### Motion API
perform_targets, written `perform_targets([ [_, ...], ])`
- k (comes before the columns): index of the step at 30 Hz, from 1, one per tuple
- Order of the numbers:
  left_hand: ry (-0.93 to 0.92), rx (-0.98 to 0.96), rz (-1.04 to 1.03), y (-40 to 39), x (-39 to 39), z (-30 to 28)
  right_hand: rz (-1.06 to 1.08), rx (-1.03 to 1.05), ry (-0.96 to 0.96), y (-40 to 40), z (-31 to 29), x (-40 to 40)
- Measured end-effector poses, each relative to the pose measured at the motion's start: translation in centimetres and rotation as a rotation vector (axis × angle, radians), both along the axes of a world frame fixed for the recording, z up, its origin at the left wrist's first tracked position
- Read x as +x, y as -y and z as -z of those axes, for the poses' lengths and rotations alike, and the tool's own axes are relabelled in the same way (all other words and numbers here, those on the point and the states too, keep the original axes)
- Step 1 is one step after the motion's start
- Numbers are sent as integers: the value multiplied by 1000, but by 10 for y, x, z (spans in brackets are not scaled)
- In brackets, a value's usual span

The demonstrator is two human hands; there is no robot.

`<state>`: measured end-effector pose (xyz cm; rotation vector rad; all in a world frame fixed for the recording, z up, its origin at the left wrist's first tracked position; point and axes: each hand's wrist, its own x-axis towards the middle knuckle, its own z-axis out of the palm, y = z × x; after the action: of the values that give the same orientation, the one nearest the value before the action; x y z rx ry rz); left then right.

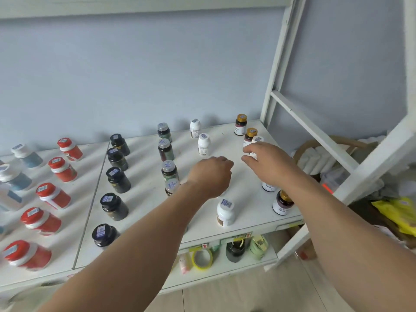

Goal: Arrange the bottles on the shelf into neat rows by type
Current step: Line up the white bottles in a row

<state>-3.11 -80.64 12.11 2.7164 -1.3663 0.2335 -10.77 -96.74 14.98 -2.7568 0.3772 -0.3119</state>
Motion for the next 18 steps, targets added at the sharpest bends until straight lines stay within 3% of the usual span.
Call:
perform_targets([
  [11, -228, -133, -135, 42, -91, 51, 43, 218, 129, 72, 52, -113],
  [14, -321, -191, -242, 55, -117, 81, 62, 222, 94, 101, 83, -134],
  [18, -286, -140, -308, 65, -149, 128, -20, 162, -38, 128, 128, -152],
])
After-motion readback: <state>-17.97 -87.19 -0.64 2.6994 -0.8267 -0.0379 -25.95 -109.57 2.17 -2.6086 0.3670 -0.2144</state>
